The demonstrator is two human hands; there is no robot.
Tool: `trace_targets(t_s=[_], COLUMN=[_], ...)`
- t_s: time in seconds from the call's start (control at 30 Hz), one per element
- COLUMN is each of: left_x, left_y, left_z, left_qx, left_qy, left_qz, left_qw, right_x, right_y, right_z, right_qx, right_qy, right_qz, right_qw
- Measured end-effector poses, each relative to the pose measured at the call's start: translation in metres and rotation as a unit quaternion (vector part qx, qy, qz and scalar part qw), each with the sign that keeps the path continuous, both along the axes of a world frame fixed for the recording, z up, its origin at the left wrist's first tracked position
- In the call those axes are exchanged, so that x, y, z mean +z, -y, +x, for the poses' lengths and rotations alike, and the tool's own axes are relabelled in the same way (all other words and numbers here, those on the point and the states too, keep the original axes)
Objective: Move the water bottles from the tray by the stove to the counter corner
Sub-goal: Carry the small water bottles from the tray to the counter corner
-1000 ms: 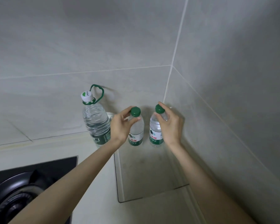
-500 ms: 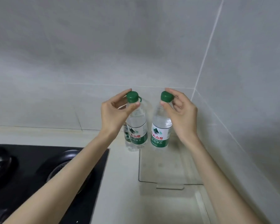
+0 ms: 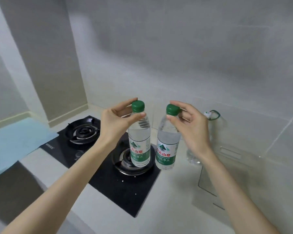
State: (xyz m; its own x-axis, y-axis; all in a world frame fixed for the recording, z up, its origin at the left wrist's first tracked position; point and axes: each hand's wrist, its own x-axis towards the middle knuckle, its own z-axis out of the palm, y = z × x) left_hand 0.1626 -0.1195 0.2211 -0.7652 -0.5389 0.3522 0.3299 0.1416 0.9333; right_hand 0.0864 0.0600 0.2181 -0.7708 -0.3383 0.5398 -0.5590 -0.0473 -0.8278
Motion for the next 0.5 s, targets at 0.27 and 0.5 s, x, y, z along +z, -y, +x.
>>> trace_targets(t_s=[0.27,0.5], left_x=[0.001,0.000], left_y=[0.098,0.175], left_z=[0.139,0.277], left_qx=[0.133,0.223], left_qy=[0.000,0.017], left_qz=[-0.012,-0.033], left_qw=[0.991,0.974], right_x=[0.002,0.001], right_y=[0.119,0.222], right_z=[0.091,0.198], right_qx=[0.122,0.223], right_qy=[-0.011,-0.009], right_qz=[0.017,0.022], right_qw=[0.992,0.975])
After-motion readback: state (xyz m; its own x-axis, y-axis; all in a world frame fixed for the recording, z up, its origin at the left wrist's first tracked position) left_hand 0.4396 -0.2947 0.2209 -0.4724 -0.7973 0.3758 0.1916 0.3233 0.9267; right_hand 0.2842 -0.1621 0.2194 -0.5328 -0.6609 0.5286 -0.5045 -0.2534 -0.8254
